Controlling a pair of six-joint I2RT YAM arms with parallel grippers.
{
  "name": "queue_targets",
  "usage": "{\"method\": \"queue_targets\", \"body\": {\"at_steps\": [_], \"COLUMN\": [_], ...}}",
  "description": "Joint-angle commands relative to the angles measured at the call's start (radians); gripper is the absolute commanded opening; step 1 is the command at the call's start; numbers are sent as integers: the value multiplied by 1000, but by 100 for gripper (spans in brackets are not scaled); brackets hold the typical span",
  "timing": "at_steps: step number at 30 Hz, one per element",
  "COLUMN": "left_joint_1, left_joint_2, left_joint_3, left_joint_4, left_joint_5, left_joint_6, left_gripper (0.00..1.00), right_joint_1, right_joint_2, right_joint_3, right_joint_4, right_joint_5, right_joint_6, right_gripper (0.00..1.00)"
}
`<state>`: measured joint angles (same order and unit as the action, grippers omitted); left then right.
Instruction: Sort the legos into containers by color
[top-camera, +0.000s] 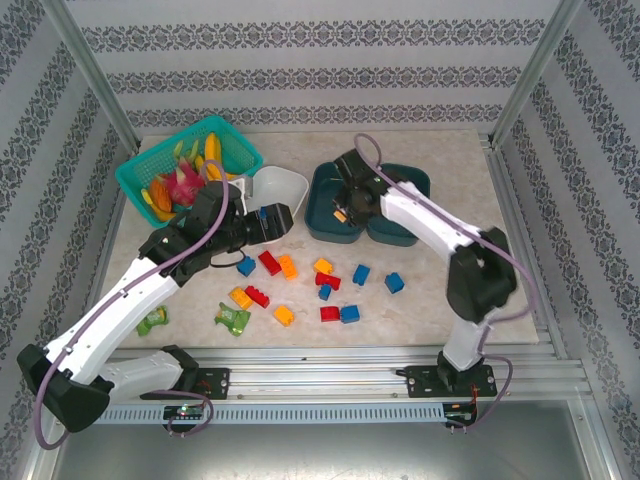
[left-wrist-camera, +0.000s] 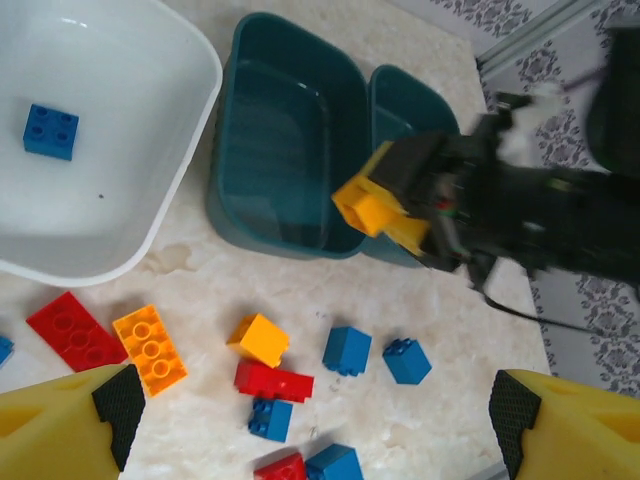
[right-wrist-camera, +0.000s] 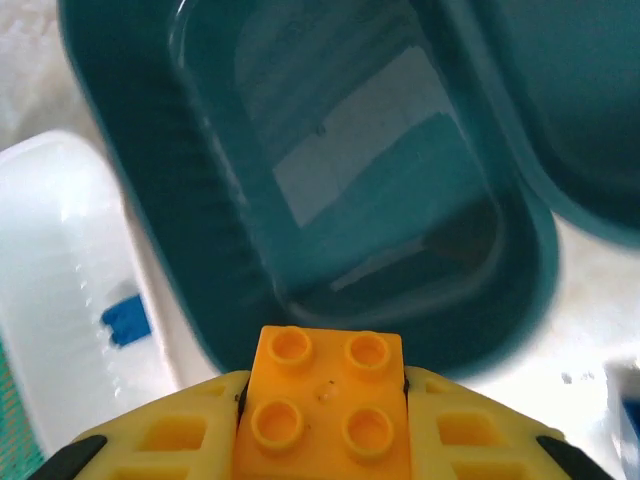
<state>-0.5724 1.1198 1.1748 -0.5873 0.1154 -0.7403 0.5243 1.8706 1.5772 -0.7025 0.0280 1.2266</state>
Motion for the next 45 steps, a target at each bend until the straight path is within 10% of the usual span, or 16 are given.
{"method": "queue_targets", "body": {"at_steps": [1, 10, 22, 29, 37, 45], "left_joint_1": [-14, -15, -14, 98, 321, 336], "left_joint_2": [7, -33, -86, -9, 50, 242], "left_joint_3": [26, -1, -35, -47, -260, -302], "left_joint_4": [20, -12, -107, -338, -187, -46], "left_joint_5": [-37, -79, -131, -111, 117, 146], "left_joint_6": [-26, -51, -87, -138, -249, -282], "left_gripper": [92, 91, 91, 92, 83, 78], "right_joint_1": [-36, -87, -75, 62, 299, 398], "right_joint_2": [143, 455, 392, -33, -469, -565], "right_joint_3": [153, 447, 513, 104, -615, -795], "right_joint_4": [-95, -199, -227, 184, 844, 899], "right_joint_5": [-25, -103, -82, -5, -135, -176], "right_joint_6": [-122, -141, -191, -441, -723, -833], "right_gripper": [24, 31, 65, 64, 70, 74]}}
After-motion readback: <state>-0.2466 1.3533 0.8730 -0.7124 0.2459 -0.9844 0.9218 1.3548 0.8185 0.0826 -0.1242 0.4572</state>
